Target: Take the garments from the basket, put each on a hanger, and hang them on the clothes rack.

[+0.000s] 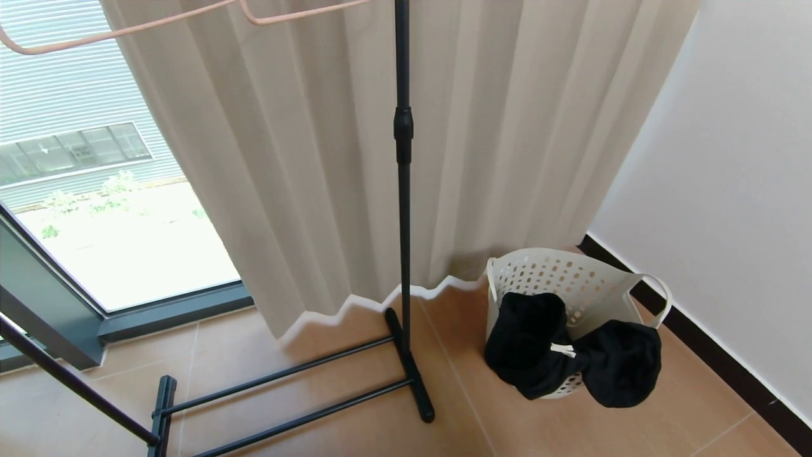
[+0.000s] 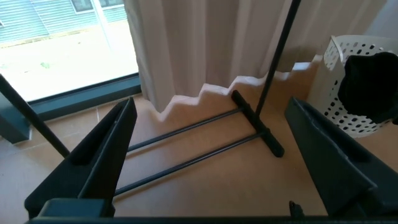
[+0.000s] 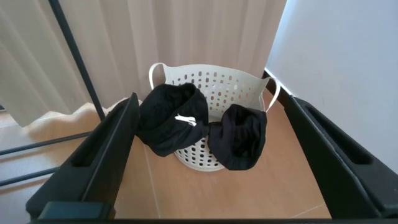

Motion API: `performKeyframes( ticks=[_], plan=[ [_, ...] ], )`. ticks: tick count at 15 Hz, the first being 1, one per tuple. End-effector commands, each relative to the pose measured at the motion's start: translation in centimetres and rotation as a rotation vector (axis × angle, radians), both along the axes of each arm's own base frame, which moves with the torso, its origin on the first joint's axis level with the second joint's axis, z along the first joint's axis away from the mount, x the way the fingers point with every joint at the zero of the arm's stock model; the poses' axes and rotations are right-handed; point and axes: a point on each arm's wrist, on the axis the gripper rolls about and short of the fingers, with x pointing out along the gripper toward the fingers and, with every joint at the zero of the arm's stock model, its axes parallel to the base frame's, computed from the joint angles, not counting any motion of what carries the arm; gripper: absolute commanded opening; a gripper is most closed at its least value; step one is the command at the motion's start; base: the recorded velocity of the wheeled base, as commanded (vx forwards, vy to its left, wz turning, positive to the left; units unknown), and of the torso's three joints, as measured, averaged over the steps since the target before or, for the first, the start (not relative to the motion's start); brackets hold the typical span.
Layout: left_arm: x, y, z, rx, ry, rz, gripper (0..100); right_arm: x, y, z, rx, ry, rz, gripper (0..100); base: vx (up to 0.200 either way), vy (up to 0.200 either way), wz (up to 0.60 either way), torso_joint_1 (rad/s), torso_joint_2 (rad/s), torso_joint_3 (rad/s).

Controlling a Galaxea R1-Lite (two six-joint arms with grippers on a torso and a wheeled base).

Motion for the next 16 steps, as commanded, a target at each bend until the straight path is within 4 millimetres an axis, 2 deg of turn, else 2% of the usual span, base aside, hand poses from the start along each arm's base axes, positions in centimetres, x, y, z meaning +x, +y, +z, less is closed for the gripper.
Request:
performKeyframes(
  ticks=[1,16],
  plan=[
    [0.00,0.00,0.00,-0.001,-0.001,0.000,100,0.00,0.00,0.00,0.000,0.000,-0.001,100,0.000,0.000,0.00,0.002,0.01,-0.198],
    [0.00,0.00,0.00,-0.001,-0.001,0.000,100,0.00,0.00,0.00,0.001,0.000,-0.001,100,0.000,0.000,0.00,0.003,0.00,-0.200]
  ],
)
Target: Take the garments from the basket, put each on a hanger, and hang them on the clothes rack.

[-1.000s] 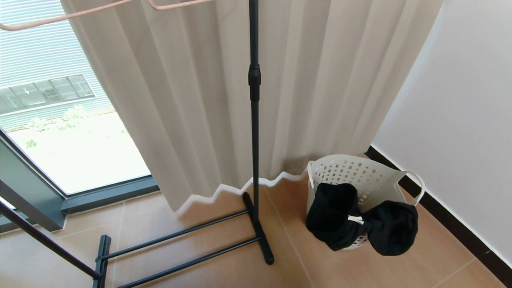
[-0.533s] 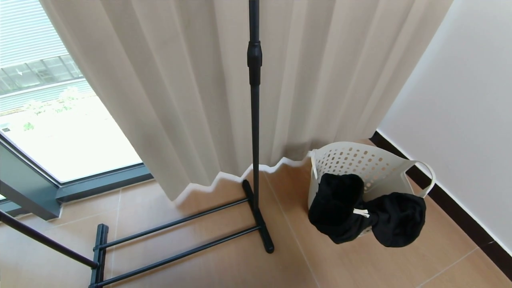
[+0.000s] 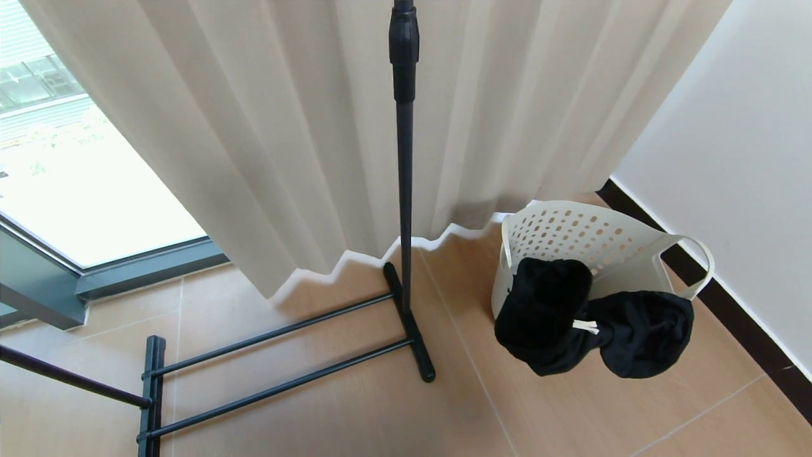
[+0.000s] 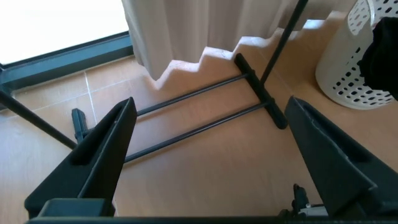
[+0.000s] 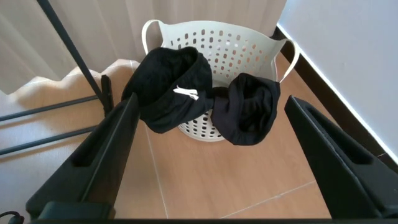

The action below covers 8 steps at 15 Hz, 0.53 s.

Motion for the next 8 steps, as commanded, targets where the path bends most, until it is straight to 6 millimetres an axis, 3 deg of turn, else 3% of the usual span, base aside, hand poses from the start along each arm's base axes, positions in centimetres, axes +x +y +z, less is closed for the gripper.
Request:
performKeyframes(
  ticks=[1,8],
  plan=[
    [0.00,0.00,0.00,0.000,0.000,0.000,100,0.00,0.00,0.00,0.000,0.000,0.000,100,0.000,0.000,0.00,-0.002,0.01,-0.198],
    [0.00,0.00,0.00,0.000,0.000,0.000,100,0.00,0.00,0.00,0.000,0.000,0.000,100,0.000,0.000,0.00,0.003,0.00,-0.200]
  ],
)
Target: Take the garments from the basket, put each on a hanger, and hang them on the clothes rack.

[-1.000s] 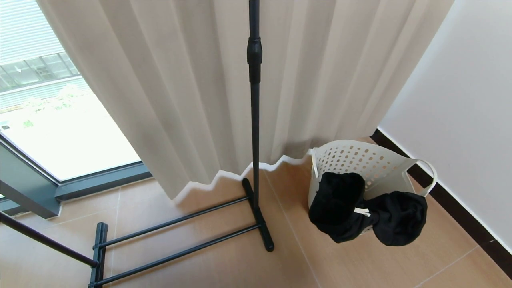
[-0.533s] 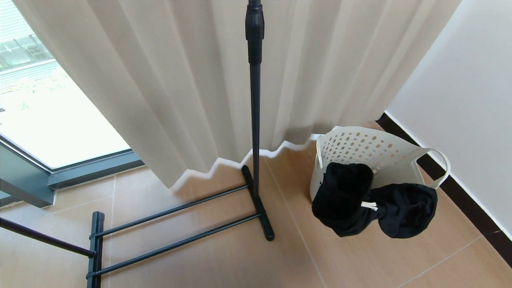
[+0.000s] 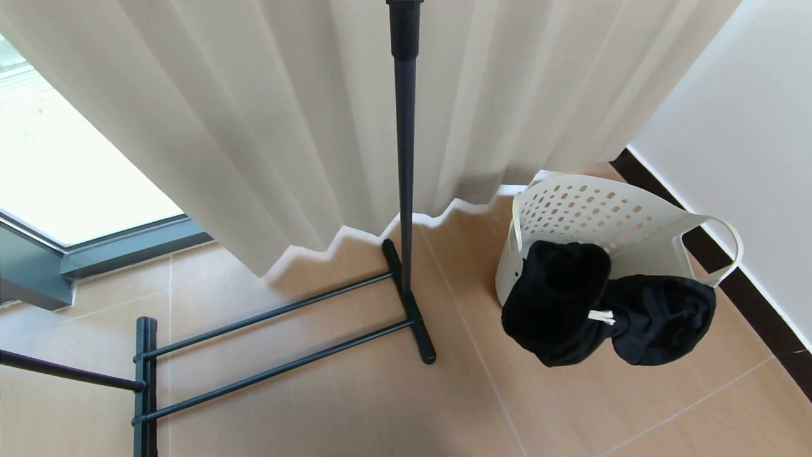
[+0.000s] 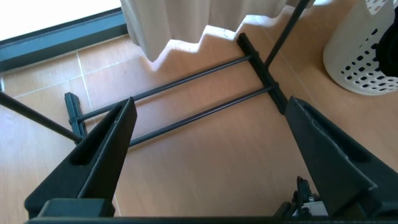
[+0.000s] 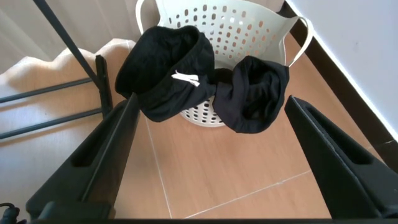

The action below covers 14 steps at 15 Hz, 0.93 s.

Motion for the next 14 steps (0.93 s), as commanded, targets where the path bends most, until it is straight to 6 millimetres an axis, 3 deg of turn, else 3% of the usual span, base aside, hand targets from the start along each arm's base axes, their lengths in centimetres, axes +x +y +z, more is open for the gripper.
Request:
performKeyframes(
  ticks=[1,8,14],
  plan=[
    [0.00,0.00,0.00,0.000,-0.001,0.000,100,0.00,0.00,0.00,0.000,0.000,0.001,100,0.000,0.000,0.00,-0.002,0.00,-0.193],
    [0.00,0.02,0.02,-0.006,-0.002,0.008,100,0.00,0.00,0.03,0.000,-0.003,-0.001,100,0.000,0.000,0.00,0.001,0.00,-0.186],
    [0.02,0.01,-0.02,0.000,-0.004,0.008,100,0.00,0.00,-0.01,-0.019,0.002,-0.002,100,0.000,0.000,0.00,0.000,0.00,-0.012]
  ],
)
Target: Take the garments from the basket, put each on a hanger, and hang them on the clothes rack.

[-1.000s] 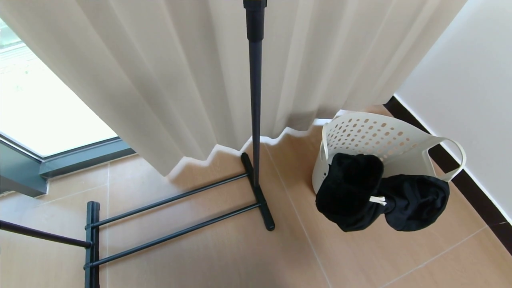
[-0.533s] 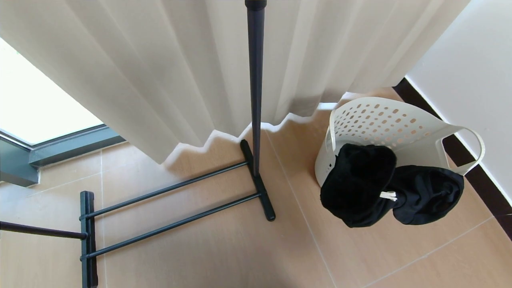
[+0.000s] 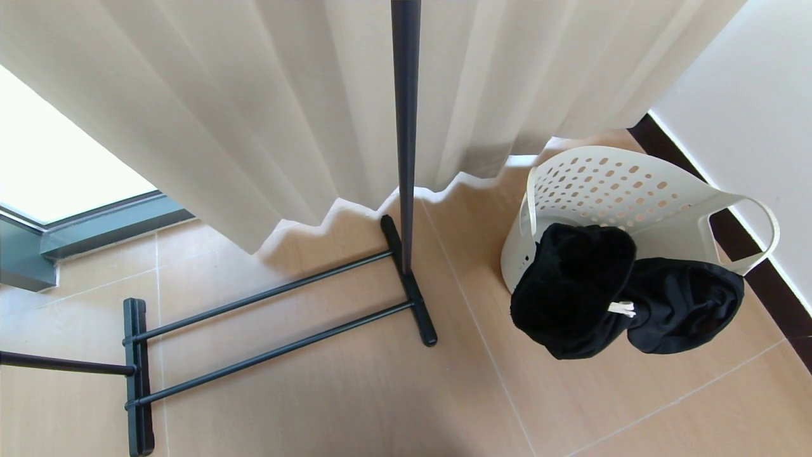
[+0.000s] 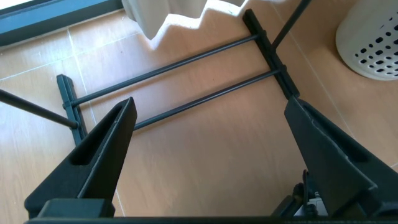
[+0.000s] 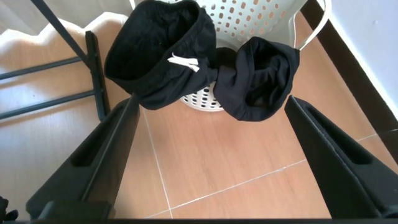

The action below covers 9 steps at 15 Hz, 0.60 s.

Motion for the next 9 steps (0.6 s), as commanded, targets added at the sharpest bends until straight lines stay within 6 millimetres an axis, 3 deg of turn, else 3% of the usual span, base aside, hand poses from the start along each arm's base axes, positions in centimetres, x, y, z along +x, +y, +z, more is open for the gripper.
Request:
performKeyframes(
  ticks=[1,3,5,9],
  plan=[
    [0.0,0.0,0.0,0.000,0.000,0.000,100,0.1,0.0,-0.1,-0.020,0.026,0.013,100,0.000,0.000,0.00,0.000,0.00,0.000],
    [0.0,0.0,0.0,0.000,0.000,0.000,100,0.9,0.0,0.5,-0.086,0.132,0.016,100,0.000,0.000,0.00,0.000,0.00,0.000],
    [0.0,0.0,0.0,0.000,0.000,0.000,100,2.5,0.0,4.3,-0.126,0.207,0.029,100,0.000,0.000,0.00,0.000,0.00,0.000],
    [0.0,0.0,0.0,0.000,0.000,0.000,100,8.7,0.3,7.5,-0.237,0.456,0.111,100,0.000,0.000,0.00,0.000,0.00,0.000]
  ],
)
